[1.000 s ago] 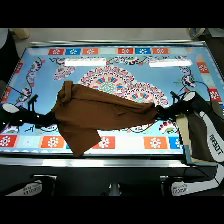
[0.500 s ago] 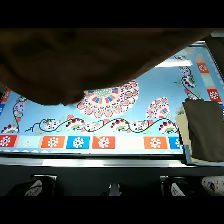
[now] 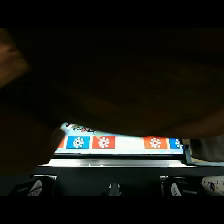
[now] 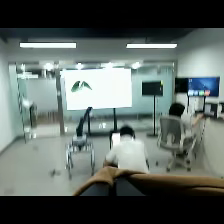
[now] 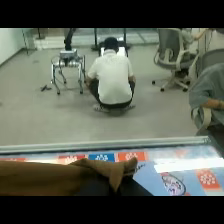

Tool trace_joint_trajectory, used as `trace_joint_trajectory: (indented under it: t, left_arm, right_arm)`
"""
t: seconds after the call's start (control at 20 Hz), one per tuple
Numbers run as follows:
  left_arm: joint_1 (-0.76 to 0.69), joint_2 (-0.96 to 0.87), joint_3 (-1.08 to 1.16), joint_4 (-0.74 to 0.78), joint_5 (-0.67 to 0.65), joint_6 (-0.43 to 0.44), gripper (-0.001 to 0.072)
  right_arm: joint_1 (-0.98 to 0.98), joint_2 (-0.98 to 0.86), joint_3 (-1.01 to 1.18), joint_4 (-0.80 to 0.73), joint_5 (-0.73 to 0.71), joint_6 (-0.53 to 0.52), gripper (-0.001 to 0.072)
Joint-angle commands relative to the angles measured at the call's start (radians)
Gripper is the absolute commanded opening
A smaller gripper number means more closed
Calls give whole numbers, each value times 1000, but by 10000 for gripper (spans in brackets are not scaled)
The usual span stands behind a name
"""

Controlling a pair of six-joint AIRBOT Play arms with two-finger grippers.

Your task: Fold the shirts.

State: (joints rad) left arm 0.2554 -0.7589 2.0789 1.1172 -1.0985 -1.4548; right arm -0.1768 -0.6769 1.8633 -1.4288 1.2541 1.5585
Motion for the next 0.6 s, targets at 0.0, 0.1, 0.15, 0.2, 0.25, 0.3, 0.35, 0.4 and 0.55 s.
trace_joint_trajectory:
  t: [0.0, 0.1, 0.15, 0.2, 0.25, 0.3, 0.35, 0.4, 0.55]
  left_arm:
    - [1, -81, -6, 22, -155, 18, 24]
    - [0, -180, -45, 25, -282, 18, 24]
    - [-1, -229, -104, 25, -328, 18, 24]
    - [-3, -274, -175, 25, -351, 19, 24]
    - [-12, -319, -268, 25, -349, 27, 24]
    - [-27, -362, -357, 25, -335, 54, 24]
    - [-49, -410, -453, 26, -297, 73, 24]
    - [-66, -460, -536, 26, -242, 81, 24]
    - [-103, -646, -675, 24, -63, 85, 24]
  right_arm:
    - [0, -101, 2, -26, 215, 12, 18]
    - [0, -248, 2, -24, 365, 11, 18]
    - [0, -331, 0, -23, 420, 9, 18]
    - [1, -416, -12, -21, 447, 8, 17]
    - [1, -509, -36, -16, 445, 6, 17]
    - [1, -594, -61, -2, 429, -4, 17]
    - [1, -686, -90, 10, 393, -4, 17]
    - [1, -776, -115, 24, 343, -3, 17]
    - [1, -1003, -121, 130, 146, 10, 18]
